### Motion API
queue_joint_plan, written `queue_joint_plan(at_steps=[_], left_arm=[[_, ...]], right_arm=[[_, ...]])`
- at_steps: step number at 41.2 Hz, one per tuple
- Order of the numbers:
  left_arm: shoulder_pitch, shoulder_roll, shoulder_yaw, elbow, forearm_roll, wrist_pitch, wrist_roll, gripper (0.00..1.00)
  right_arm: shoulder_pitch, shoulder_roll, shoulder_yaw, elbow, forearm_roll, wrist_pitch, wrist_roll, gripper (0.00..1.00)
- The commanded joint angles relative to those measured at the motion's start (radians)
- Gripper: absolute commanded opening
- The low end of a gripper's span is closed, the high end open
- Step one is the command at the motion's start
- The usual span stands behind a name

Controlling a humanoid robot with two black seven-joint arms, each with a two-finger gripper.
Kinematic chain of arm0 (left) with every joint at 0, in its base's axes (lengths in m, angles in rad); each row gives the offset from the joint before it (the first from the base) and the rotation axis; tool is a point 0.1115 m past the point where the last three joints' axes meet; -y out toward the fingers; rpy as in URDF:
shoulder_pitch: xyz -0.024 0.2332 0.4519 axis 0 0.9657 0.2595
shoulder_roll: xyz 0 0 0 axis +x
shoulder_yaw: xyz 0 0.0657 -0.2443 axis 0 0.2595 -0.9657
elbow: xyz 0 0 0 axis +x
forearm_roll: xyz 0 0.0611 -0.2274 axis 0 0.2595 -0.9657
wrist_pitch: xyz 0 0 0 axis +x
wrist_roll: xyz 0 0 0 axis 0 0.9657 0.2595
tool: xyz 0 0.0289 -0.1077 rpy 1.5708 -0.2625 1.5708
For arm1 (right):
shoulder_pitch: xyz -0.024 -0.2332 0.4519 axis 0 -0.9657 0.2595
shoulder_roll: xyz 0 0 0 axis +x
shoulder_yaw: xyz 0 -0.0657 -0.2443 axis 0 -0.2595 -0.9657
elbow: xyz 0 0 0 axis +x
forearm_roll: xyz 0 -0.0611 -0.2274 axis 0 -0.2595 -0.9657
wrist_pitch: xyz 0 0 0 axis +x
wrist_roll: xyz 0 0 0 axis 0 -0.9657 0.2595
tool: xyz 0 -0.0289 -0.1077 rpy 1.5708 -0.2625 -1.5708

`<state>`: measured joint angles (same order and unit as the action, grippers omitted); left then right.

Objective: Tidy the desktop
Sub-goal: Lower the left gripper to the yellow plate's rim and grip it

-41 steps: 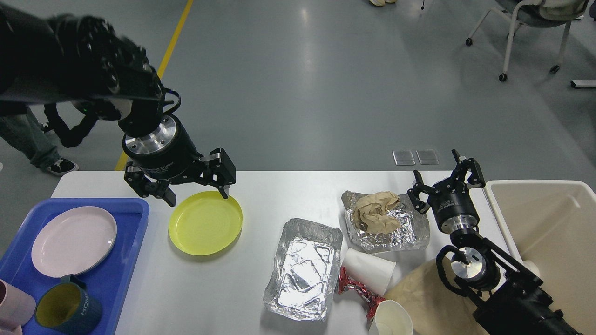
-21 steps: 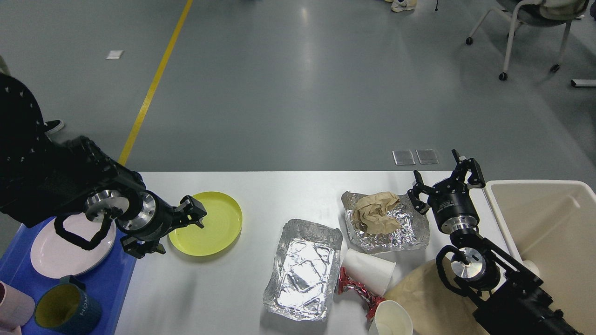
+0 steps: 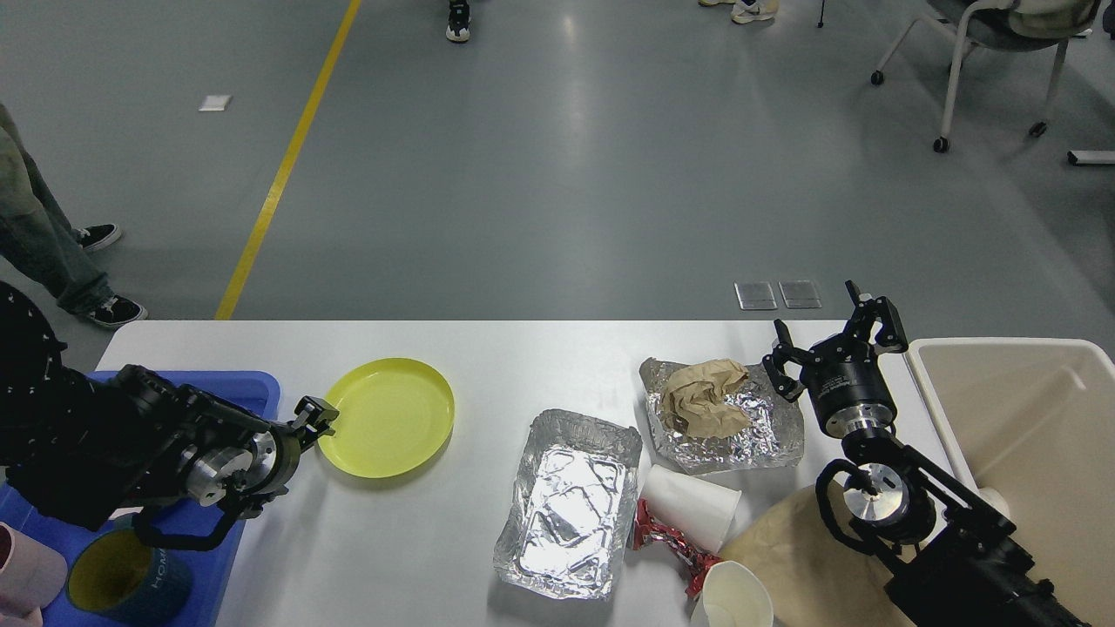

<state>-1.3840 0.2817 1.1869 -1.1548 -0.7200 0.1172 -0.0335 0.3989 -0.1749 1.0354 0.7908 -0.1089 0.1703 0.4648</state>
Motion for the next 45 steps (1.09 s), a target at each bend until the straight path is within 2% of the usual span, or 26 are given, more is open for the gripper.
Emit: queue_joint_plan(at_steps=[1, 5, 11, 33, 38, 45], left_arm=[[0.115, 0.01, -0.111, 0.101, 0.008, -0.001, 0.003, 0.92], [0.131, 0.014, -0.138, 0.124, 0.05, -0.007, 0.003, 0.92], [0.12, 0.042, -0.174, 0.122, 0.071, -0.063, 0.004, 0.91], [0.149, 0.048, -0.178, 0.171, 0.077, -0.083, 0.003, 0.58], [0.155, 0.047, -0.179, 0.187, 0.096, -0.114, 0.003, 0.56], [0.172, 0.047, -0.19, 0.199, 0.105, -0.168, 0.003, 0.45]], right_arm=[[0.0, 0.0, 0.0, -0.001, 0.0, 0.0, 0.0, 1.0], [0.0, 0.0, 0.0, -0.001, 0.0, 0.0, 0.0, 1.0], [0.0, 0.0, 0.0, -0.001, 0.0, 0.0, 0.0, 1.0], [0.0, 0.0, 0.0, -0.001, 0.0, 0.0, 0.0, 1.0], [0.0, 0.0, 0.0, -0.001, 0.0, 0.0, 0.0, 1.0], [0.0, 0.0, 0.0, -0.001, 0.0, 0.0, 0.0, 1.0]])
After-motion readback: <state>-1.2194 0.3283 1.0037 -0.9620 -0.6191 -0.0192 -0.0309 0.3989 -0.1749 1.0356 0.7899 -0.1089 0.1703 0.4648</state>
